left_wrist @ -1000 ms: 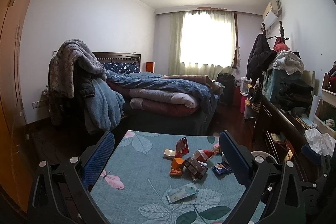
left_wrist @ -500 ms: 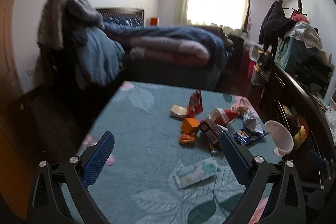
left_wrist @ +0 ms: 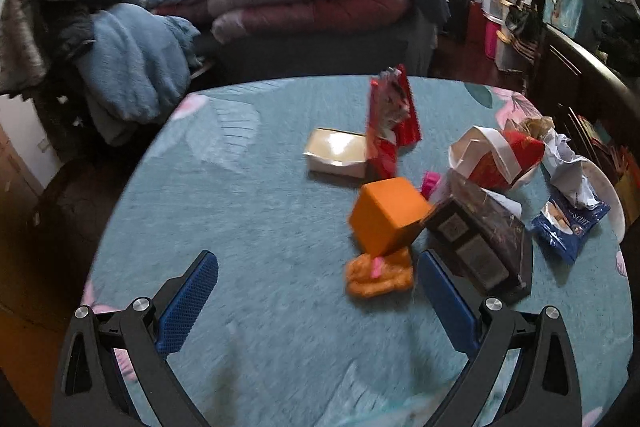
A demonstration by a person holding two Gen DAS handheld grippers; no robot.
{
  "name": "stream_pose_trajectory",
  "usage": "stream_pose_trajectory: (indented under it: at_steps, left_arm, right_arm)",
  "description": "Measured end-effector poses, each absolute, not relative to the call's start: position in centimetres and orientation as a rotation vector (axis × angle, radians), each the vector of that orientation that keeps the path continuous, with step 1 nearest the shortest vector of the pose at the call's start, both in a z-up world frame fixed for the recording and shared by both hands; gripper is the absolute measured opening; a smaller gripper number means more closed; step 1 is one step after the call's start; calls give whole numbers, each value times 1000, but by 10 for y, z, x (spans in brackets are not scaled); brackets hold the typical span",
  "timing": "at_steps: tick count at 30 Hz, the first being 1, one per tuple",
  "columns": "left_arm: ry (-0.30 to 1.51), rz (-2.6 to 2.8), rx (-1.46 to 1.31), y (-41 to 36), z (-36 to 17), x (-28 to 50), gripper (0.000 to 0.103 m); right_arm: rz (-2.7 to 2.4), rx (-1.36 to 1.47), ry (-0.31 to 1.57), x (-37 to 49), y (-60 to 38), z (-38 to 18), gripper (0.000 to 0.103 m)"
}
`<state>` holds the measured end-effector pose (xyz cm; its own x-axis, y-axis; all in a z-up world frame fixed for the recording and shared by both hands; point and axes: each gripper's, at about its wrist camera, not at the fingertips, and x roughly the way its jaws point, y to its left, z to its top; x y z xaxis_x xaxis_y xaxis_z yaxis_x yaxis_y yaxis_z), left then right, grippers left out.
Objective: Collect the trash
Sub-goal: 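Grasp the orange cube with the left tool while the right tool grasps the dark cigarette pack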
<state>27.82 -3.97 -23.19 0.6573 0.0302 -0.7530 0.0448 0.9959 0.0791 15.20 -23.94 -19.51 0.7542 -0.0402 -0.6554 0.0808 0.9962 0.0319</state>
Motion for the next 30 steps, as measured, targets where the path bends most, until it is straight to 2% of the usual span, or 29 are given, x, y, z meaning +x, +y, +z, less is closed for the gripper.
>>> stream_pose_trajectory:
  at_steps: [10, 13, 14, 16, 17, 18, 26, 30]
  left_arm:
    - [860, -75, 104, -64, -243, 328, 99]
    - [883, -91, 71, -62, -246, 336, 95]
    - [891, -91, 59, -62, -247, 337, 91]
    - [896, -85, 42, -58, -248, 338, 71]
    - [902, -98, 24, -55, -249, 338, 55]
    - [912, -116, 0, -52, -250, 339, 45]
    - [810, -106, -73, -23, -222, 317, 44]
    - [744, -60, -97, -3, -204, 303, 44]
  right_arm:
    - [-37, 52, 700, 168, -239, -196, 99]
    - [-31, 51, 724, 177, -240, -202, 99]
    - [-21, 55, 730, 180, -240, -204, 99]
    - [-7, 61, 746, 186, -240, -209, 99]
    - [1, 63, 750, 189, -239, -210, 99]
    - [10, 65, 751, 192, -237, -210, 99]
    - [107, 87, 787, 237, -211, -208, 96]
    - [130, 80, 841, 269, -197, -213, 89]
